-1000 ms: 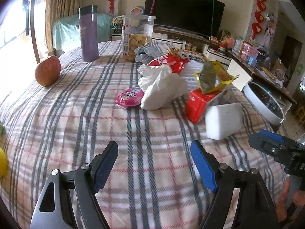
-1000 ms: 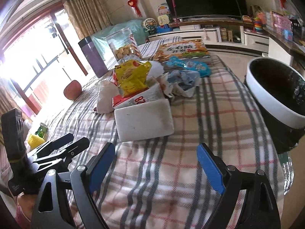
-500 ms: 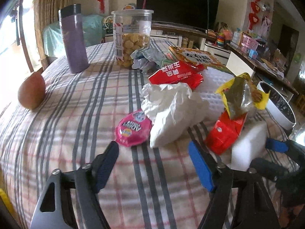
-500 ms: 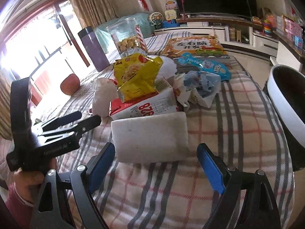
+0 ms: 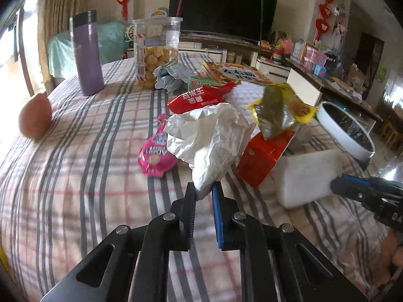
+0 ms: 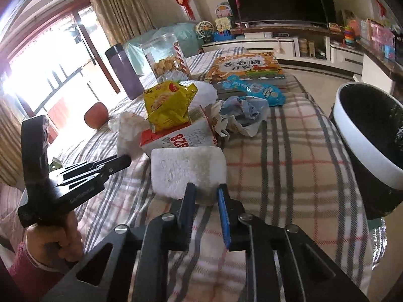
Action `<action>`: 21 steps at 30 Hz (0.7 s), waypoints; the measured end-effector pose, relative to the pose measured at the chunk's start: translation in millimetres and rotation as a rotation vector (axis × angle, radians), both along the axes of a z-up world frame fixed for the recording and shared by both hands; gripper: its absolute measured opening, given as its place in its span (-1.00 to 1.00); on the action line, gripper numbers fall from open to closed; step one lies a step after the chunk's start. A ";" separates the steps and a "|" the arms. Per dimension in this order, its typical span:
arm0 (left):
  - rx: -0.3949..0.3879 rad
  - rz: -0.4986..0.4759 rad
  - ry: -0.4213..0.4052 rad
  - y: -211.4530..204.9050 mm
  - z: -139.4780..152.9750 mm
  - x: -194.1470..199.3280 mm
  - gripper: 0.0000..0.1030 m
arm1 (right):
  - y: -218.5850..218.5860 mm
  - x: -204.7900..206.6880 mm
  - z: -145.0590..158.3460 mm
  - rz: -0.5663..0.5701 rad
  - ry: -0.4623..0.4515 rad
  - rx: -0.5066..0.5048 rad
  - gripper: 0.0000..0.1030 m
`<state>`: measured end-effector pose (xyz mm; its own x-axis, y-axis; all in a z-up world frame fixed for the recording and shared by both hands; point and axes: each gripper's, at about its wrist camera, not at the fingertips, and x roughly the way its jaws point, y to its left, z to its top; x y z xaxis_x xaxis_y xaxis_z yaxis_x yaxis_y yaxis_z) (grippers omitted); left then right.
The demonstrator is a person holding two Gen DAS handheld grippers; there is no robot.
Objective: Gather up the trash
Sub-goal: 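Grasp the white tissue with the left tool while the right tool grasps the white foam block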
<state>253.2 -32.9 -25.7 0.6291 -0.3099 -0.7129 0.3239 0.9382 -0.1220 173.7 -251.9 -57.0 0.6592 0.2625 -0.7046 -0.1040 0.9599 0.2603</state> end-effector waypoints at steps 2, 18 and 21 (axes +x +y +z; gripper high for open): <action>-0.015 0.010 0.000 5.3 1.7 -8.9 -0.78 | 1.9 -3.7 1.1 0.012 -0.007 -0.002 -0.69; -0.092 -0.078 0.045 -10.6 19.0 -74.0 -0.80 | -36.6 -42.4 10.6 -0.062 -0.033 0.026 -0.77; -0.082 -0.130 0.042 -30.7 22.4 -77.3 -0.80 | -54.1 -50.8 14.5 -0.103 -0.041 0.027 -0.77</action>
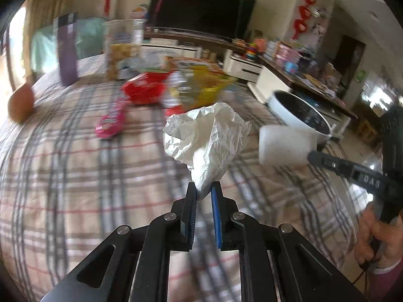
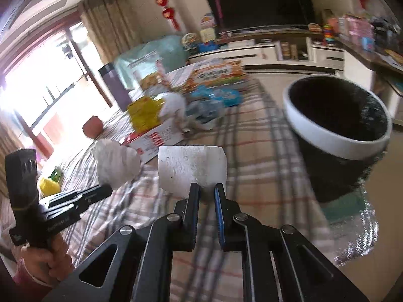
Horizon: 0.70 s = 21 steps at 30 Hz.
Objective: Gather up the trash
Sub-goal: 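Grasp the white tissue with the left tool while the right tool grasps the white foam block, then carry tissue and foam block over the bin and open both tools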
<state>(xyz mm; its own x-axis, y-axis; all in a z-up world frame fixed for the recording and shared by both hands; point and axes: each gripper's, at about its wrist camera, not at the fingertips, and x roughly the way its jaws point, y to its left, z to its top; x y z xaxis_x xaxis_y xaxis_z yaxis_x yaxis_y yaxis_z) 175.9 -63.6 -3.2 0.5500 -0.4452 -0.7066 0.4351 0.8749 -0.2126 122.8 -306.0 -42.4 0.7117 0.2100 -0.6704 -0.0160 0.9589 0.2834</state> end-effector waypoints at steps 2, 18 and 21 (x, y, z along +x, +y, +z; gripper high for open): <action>0.007 -0.029 -0.002 -14.0 2.5 -0.6 -0.80 | -14.6 -6.0 4.8 -0.029 -0.009 0.003 -0.77; 0.023 -0.160 -0.044 -93.3 12.4 23.4 -0.84 | -85.7 -29.8 26.6 -0.162 -0.061 0.004 -0.77; 0.032 -0.172 -0.052 -104.6 11.4 29.4 -0.84 | -96.8 -32.6 28.0 -0.185 -0.064 0.001 -0.77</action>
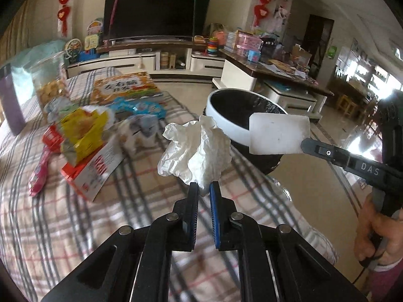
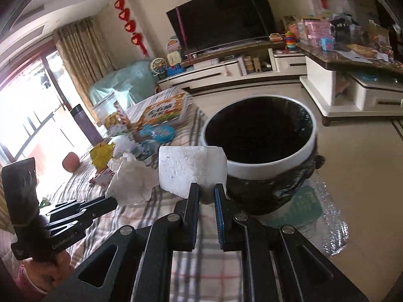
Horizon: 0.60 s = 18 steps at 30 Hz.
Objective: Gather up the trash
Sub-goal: 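Carry tissue and foam block over the bin and open both tools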
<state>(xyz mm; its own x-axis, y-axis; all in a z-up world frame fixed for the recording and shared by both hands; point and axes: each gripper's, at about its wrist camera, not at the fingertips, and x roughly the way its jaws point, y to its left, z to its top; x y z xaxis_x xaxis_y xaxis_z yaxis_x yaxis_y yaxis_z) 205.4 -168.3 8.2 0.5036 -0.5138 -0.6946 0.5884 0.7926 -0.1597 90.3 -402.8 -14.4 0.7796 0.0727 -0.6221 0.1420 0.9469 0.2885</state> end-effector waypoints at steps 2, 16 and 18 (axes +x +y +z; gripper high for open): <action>0.004 -0.008 -0.005 -10.6 -0.4 1.6 -0.84 | -9.7 -0.1 0.7 -0.018 0.000 -0.004 -0.77; 0.017 -0.040 -0.024 -63.2 -0.7 29.6 -0.84 | -62.6 10.5 1.7 -0.110 0.016 -0.005 -0.77; 0.020 -0.046 -0.028 -68.9 0.6 32.3 -0.84 | -67.2 12.3 3.6 -0.121 0.015 -0.008 -0.77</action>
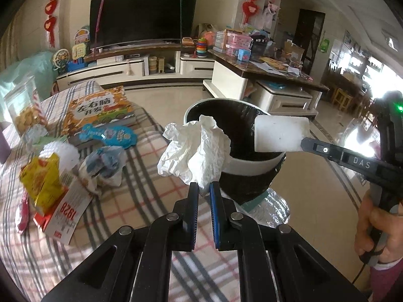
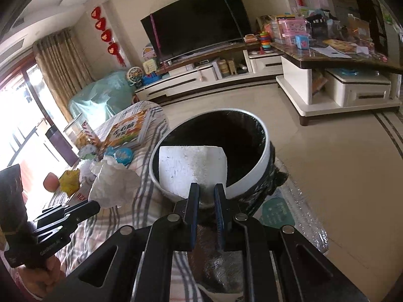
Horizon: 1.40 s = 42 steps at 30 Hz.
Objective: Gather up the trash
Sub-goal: 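Carry tissue and foam block over the bin and open both tools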
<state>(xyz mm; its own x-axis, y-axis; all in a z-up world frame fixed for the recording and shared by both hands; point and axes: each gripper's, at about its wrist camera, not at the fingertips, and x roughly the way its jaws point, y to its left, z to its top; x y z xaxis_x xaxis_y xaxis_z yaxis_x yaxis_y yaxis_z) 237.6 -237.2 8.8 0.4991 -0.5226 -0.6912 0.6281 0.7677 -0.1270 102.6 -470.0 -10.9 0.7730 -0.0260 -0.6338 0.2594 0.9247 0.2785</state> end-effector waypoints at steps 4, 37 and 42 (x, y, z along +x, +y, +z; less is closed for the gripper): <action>0.007 -0.011 -0.008 -12.0 1.3 6.3 -0.84 | -9.0 6.2 2.8 -0.019 0.003 -0.003 -0.77; 0.017 -0.003 0.063 -74.3 -15.9 58.0 -0.16 | -44.0 44.2 -10.8 -0.045 0.068 0.061 -0.19; -0.005 0.024 0.052 -43.3 -18.8 29.6 -0.01 | -30.5 27.5 -0.5 -0.041 0.020 0.068 0.35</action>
<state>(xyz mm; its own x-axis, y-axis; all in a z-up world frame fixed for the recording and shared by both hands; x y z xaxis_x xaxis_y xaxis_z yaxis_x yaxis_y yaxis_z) 267.3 -280.5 -10.0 0.4751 -0.5149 -0.7136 0.6023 0.7815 -0.1629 130.1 -500.5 -11.3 0.7594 -0.0139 -0.6505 0.3028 0.8924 0.3345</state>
